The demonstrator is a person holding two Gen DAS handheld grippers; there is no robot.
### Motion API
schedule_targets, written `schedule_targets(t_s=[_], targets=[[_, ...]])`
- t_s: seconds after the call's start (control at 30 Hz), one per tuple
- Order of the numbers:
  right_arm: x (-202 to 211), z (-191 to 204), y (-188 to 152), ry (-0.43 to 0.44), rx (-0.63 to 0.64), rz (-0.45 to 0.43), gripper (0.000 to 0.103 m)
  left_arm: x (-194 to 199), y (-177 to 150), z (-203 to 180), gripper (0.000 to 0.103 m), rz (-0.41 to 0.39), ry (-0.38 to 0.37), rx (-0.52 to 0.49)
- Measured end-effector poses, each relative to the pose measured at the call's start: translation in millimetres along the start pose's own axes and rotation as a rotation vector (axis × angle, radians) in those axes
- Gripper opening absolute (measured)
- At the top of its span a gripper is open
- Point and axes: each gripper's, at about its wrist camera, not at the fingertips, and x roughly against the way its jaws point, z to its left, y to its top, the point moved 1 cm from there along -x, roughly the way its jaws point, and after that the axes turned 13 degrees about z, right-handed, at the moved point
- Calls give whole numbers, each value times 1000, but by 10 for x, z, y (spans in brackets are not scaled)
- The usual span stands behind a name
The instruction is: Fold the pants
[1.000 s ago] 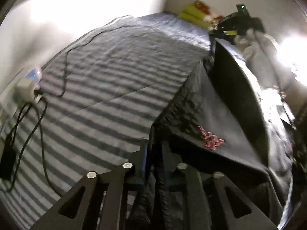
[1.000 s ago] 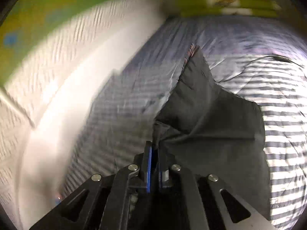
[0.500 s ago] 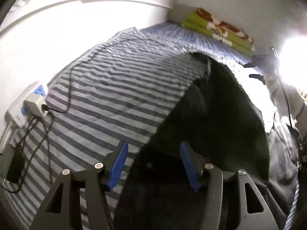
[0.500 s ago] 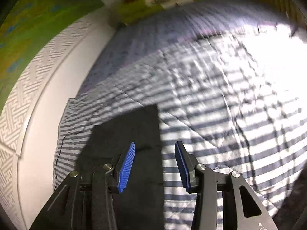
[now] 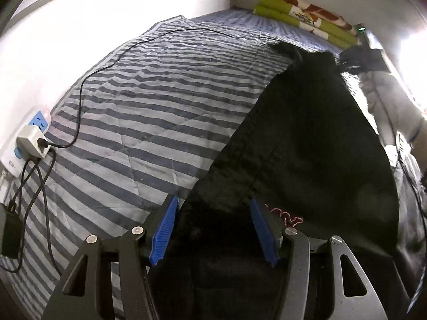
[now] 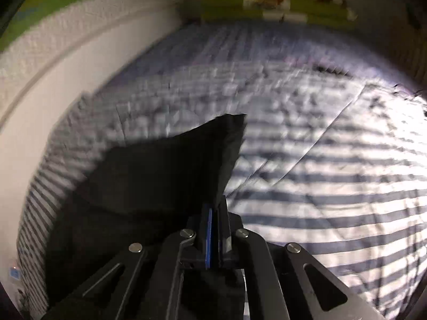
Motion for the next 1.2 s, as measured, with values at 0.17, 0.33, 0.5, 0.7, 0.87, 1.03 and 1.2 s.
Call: schedule_targets(t_s=[0.17,0.33,0.5,0.7,0.87,1.03,1.2], targets=[[243,-350,-1,-111,-64,-96,8,-19,5,-12,61,3,38,10],[370,-829,-125,48,-202,53,16,62,37,-28,61,-27,104,-5],[1237,-1302,-517,91,-167,14,22,374,17,-38,61,-87,12,0],[2199,-2094,-1525,98,-234,-18,33,557,-261,-539,61,-65,-187,-148],[2556,-2723,-2376,60,-332,18,33,626,-677,-1150,61,-34,-237,-355],[2667,-3071,-3044,100,-419,57,33,746,-1054,-1466,61,-42,-232,-467],[2676,-2954,-3493,146,-373,106,33,947,-1551,-1508,61,-27,-236,-506]])
